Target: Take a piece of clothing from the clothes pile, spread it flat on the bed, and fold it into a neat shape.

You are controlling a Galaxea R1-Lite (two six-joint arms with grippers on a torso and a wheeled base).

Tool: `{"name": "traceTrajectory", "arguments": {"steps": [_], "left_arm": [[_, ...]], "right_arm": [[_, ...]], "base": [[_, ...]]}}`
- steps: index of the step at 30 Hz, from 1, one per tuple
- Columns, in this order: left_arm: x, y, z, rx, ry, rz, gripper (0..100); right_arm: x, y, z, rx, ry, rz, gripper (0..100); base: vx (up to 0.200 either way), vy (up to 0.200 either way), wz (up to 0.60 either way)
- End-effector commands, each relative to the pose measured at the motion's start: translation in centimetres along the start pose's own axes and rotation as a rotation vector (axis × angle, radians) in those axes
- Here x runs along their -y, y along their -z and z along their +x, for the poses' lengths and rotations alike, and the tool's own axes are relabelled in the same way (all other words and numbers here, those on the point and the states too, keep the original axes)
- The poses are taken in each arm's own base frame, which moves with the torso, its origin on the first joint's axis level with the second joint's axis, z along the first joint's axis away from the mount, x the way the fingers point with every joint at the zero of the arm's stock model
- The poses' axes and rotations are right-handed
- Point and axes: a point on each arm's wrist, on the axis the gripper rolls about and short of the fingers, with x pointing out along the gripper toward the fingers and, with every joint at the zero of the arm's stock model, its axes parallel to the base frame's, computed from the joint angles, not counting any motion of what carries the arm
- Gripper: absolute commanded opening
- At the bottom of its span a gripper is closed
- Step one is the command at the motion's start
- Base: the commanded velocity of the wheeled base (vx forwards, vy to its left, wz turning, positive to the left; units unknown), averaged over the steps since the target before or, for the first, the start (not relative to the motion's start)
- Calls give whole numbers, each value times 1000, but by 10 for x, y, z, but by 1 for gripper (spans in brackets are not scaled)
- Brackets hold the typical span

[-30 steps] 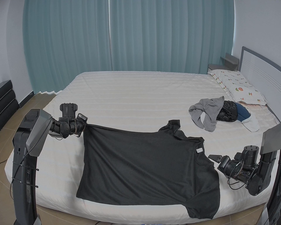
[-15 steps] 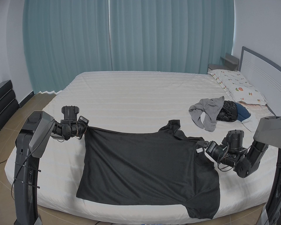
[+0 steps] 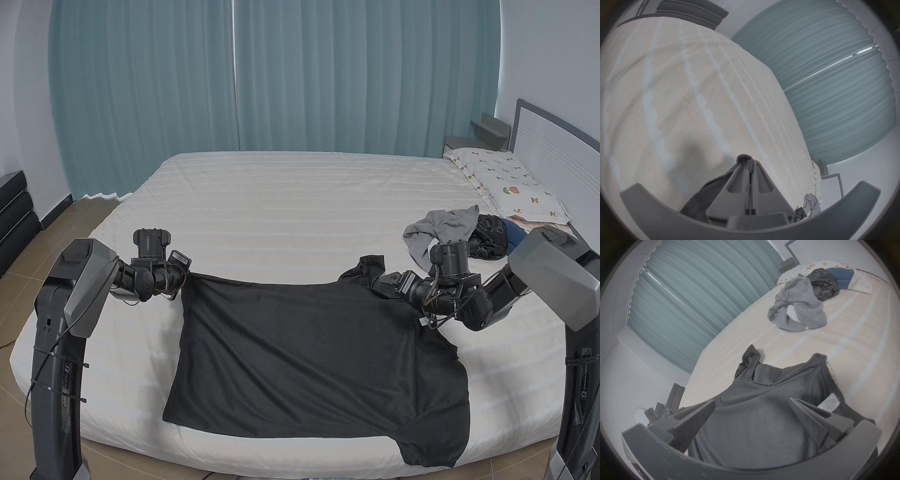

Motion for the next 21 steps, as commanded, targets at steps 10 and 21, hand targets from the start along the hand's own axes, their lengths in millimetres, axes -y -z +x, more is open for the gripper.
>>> {"name": "traceTrajectory", "arguments": {"steps": [10, 21], "left_arm": [[-2, 2, 0, -5, -10, 0, 0], [-2, 2, 0, -5, -10, 0, 0]], "right_arm": [[-3, 26, 74, -40, 17, -24, 100], [21, -12, 100, 152, 34, 12, 100]], "base": [[0, 0, 0], [0, 0, 0]]}}
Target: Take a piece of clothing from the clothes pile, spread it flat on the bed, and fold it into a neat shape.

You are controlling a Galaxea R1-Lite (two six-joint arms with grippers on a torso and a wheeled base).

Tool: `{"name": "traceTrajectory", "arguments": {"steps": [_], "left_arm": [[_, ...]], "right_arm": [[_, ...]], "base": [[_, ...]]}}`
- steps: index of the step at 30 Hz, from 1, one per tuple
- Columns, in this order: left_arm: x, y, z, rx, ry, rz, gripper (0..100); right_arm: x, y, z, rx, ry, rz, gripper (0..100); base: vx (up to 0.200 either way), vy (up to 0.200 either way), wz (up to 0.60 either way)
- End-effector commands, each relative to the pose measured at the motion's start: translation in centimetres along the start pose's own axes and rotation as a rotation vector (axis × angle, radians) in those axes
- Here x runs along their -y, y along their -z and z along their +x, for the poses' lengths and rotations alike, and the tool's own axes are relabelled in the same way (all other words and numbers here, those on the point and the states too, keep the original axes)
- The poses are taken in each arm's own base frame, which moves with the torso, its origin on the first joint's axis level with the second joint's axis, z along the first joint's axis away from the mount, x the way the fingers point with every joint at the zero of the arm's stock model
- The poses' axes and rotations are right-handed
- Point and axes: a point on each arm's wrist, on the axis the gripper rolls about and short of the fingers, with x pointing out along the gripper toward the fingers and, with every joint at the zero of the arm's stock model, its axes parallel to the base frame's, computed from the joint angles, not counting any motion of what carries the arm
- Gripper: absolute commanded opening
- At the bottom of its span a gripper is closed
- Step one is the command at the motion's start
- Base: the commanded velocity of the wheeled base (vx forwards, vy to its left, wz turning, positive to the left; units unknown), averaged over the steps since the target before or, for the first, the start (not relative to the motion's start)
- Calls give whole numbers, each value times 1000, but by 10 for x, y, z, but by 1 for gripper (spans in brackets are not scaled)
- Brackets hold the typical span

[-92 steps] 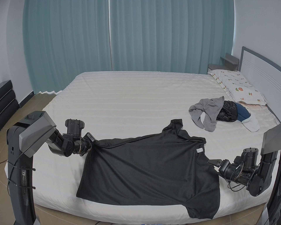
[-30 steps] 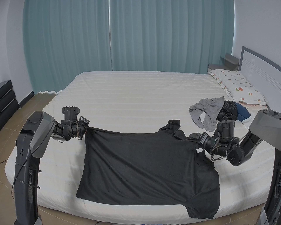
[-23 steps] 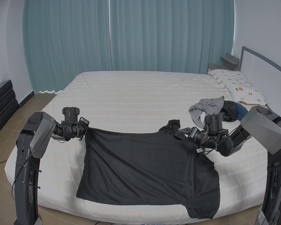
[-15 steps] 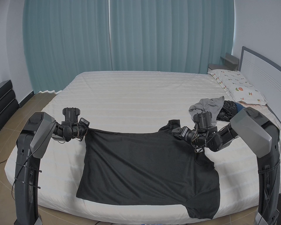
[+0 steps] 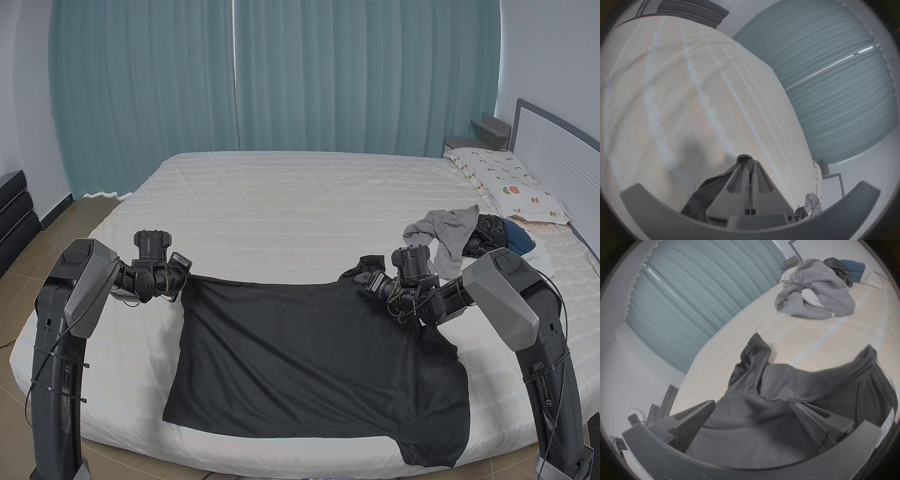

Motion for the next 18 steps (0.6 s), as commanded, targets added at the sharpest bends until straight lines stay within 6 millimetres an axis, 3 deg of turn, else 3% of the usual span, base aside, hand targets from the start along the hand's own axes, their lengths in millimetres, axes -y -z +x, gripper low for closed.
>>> {"name": "traceTrajectory", "arguments": {"steps": [1, 5, 10, 18], "left_arm": [[0, 0, 0, 0, -1, 0, 0], [0, 0, 0, 0, -1, 0, 0], [0, 0, 0, 0, -1, 0, 0], [0, 0, 0, 1, 1, 1, 0]], "right_arm": [[21, -11, 15, 63, 25, 16, 100], [40, -41, 20, 166, 49, 30, 100], [60, -63, 17, 240, 62, 32, 100], [68, -70, 8, 250, 40, -21, 100]], "base": [[0, 0, 0], [0, 0, 0], [0, 0, 0], [0, 0, 0]]}}
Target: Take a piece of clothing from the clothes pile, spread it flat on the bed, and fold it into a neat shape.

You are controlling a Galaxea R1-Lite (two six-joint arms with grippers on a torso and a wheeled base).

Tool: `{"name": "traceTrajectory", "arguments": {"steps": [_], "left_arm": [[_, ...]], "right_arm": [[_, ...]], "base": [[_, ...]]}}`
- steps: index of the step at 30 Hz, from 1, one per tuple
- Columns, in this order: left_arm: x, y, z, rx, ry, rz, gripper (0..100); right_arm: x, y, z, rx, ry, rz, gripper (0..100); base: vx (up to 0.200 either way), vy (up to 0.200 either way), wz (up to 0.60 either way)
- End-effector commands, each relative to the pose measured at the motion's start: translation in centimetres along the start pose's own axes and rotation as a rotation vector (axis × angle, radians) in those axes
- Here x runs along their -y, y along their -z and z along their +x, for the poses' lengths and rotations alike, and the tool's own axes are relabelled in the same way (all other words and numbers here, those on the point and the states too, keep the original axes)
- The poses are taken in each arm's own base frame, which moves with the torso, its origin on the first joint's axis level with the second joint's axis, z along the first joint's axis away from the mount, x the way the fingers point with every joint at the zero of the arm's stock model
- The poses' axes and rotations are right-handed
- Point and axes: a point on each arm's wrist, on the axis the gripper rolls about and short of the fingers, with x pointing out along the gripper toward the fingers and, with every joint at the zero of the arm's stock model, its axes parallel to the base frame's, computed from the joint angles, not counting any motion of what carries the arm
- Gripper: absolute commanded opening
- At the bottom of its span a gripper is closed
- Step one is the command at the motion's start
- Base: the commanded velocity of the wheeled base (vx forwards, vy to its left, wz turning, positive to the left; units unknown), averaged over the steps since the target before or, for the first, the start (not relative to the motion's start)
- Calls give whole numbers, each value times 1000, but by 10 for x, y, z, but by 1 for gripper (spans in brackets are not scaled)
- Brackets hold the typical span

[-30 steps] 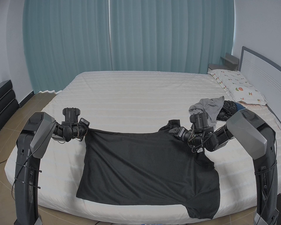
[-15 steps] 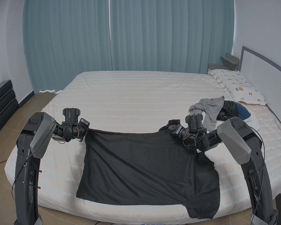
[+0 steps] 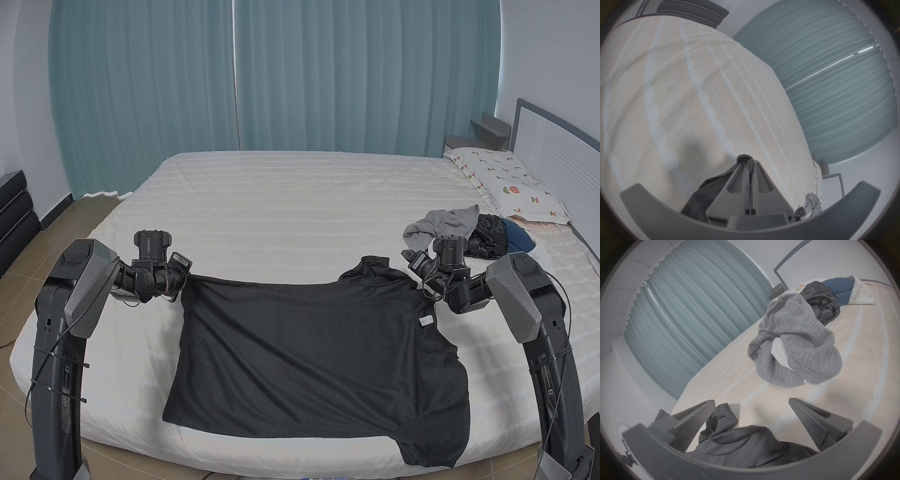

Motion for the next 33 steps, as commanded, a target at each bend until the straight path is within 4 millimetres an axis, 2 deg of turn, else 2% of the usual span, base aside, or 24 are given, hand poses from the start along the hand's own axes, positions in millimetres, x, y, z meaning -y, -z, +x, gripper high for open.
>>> {"name": "traceTrajectory", "arguments": {"steps": [1, 12, 20, 21, 33], "left_arm": [[0, 0, 0, 0, 0, 1, 0], [0, 0, 0, 0, 0, 1, 0], [0, 0, 0, 0, 0, 2, 0], [0, 0, 0, 0, 0, 2, 0], [0, 0, 1, 10, 3, 6, 0]], "right_arm": [[4, 3, -5, -26, -39, -68, 100], [7, 33, -6, -110, -89, -161, 100], [9, 34, -4, -107, -91, -175, 100], [9, 34, -4, -107, -91, -175, 0], [8, 12, 0, -31, -93, -160, 0]], "base": [[0, 0, 0], [0, 0, 0], [0, 0, 0], [0, 0, 0], [0, 0, 0]]}}
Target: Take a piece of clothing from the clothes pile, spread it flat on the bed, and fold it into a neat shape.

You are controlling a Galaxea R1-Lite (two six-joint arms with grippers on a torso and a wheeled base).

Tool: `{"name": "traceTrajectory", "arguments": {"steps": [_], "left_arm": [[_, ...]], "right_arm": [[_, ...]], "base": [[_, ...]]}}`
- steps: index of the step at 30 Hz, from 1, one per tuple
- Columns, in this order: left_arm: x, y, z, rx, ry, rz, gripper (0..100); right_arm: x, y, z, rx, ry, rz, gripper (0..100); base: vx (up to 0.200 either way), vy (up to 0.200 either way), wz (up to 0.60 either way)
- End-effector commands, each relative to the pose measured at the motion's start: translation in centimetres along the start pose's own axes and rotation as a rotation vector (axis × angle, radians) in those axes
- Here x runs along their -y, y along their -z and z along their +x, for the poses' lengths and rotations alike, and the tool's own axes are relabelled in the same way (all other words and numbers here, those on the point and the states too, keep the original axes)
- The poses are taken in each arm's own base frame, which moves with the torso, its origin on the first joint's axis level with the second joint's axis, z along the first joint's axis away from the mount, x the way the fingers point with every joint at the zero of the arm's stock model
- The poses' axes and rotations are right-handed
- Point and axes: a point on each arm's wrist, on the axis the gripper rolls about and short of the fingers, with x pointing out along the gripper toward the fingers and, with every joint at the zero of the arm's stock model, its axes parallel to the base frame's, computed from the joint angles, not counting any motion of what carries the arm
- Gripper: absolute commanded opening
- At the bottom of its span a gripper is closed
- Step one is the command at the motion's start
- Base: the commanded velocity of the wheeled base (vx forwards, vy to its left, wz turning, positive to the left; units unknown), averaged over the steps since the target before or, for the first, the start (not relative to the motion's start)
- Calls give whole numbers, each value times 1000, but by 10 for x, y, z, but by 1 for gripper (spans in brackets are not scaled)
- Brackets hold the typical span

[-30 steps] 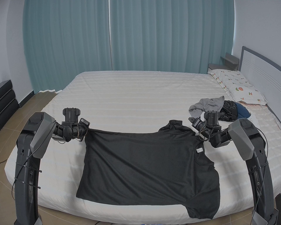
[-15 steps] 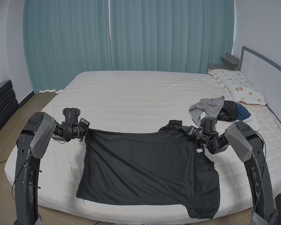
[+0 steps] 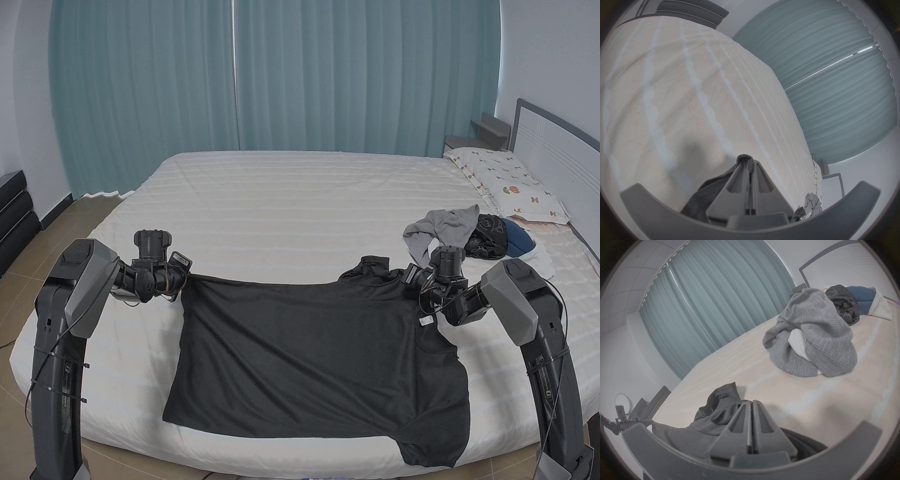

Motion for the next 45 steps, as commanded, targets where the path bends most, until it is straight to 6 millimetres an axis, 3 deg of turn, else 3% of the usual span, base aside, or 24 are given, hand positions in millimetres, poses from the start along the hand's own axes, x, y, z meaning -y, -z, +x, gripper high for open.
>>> {"name": "traceTrajectory", "arguments": {"steps": [1, 10, 24, 41, 42, 45], "left_arm": [[1, 0, 0, 7, 3, 4, 0], [4, -7, -1, 34, 33, -5, 0], [3, -6, 4, 56, 75, 1, 0], [1, -1, 10, 50, 74, 8, 0], [0, 0, 10, 47, 72, 9, 100], [0, 2, 10, 41, 70, 10, 100]], "right_arm": [[2, -12, -1, 37, 4, 6, 0], [9, -38, 1, 134, 26, 15, 0], [5, -54, 4, 233, 22, 21, 0], [22, -16, 17, 173, 61, 10, 0], [23, -15, 17, 170, 63, 10, 100], [24, -8, 18, 155, 66, 9, 100]], "base": [[0, 0, 0], [0, 0, 0], [0, 0, 0], [0, 0, 0], [0, 0, 0], [0, 0, 0]]}}
